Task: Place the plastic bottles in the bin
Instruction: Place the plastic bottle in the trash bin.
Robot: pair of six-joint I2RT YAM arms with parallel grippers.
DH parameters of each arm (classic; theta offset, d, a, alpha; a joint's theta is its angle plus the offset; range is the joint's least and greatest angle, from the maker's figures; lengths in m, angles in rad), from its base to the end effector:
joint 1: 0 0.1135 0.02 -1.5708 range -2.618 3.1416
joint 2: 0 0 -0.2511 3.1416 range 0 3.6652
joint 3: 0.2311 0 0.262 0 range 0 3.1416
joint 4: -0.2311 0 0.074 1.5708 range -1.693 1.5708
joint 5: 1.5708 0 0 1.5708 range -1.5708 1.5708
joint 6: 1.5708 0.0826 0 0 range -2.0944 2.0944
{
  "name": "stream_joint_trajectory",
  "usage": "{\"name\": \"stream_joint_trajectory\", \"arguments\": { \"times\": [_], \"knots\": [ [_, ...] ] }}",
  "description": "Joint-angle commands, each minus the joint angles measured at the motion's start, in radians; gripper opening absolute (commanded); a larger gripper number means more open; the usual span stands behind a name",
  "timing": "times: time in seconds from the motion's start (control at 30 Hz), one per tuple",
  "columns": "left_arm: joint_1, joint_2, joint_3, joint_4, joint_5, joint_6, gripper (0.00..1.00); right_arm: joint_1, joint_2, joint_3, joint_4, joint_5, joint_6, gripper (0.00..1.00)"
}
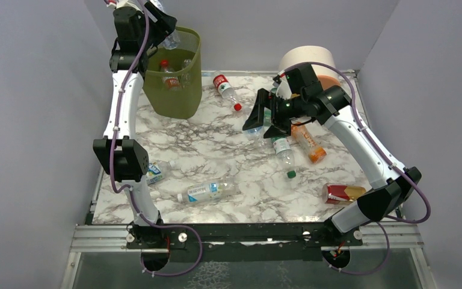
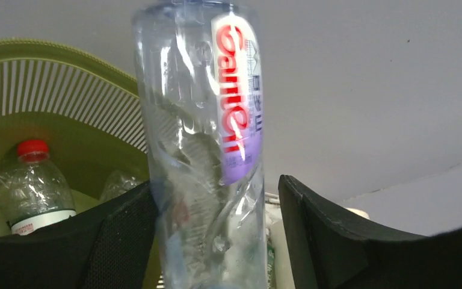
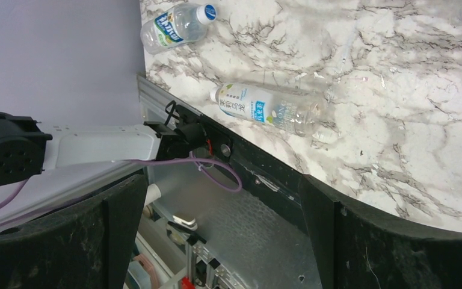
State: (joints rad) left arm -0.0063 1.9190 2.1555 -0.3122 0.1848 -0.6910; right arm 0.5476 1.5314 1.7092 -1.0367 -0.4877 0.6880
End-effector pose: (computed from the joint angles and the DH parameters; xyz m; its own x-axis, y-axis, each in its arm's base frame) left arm 0.4942 -0.0183 0.4559 -0.1790 -0.6253 -0.7595 0.0978 0.7569 -0.6462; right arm 0.2757 0.2135 0.3573 -0.9574 0.0732 -0.2794 -0.1467 0.7098 0.6889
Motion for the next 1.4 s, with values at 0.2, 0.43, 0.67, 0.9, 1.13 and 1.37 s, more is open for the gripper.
{"name": "stream_joint_trajectory", "arguments": {
  "times": [0.2, 0.43, 0.67, 0.9, 1.13, 1.37],
  "knots": [
    [0.055, 0.033, 0.067, -0.011, 0.026, 0.034, 0.99, -0.005, 0.013, 0.014, 0.025, -0.03, -0.017, 1.0],
    [0.07, -0.032, 0.017, -0.012, 0.017, 0.012, 0.99, -0.005, 0.039, 0.024, 0.037, -0.03, -0.029, 1.0],
    [0.071, -0.159, -0.125, -0.01, 0.114, -0.072, 0.99, -0.005, 0.164, 0.141, 0.057, 0.015, -0.062, 1.0],
    [-0.013, -0.404, -0.448, 0.046, 0.172, -0.187, 0.99, -0.005, 0.369, 0.36, 0.074, 0.161, -0.114, 0.99],
    [-0.052, -0.609, -0.652, 0.014, 0.203, -0.225, 0.99, -0.022, 0.561, 0.579, 0.077, 0.333, -0.194, 1.0],
    [-0.077, -0.738, -0.774, -0.107, 0.233, -0.221, 0.99, -0.028, 0.532, 0.324, 0.403, 0.432, -0.281, 1.0]
  ]
}}
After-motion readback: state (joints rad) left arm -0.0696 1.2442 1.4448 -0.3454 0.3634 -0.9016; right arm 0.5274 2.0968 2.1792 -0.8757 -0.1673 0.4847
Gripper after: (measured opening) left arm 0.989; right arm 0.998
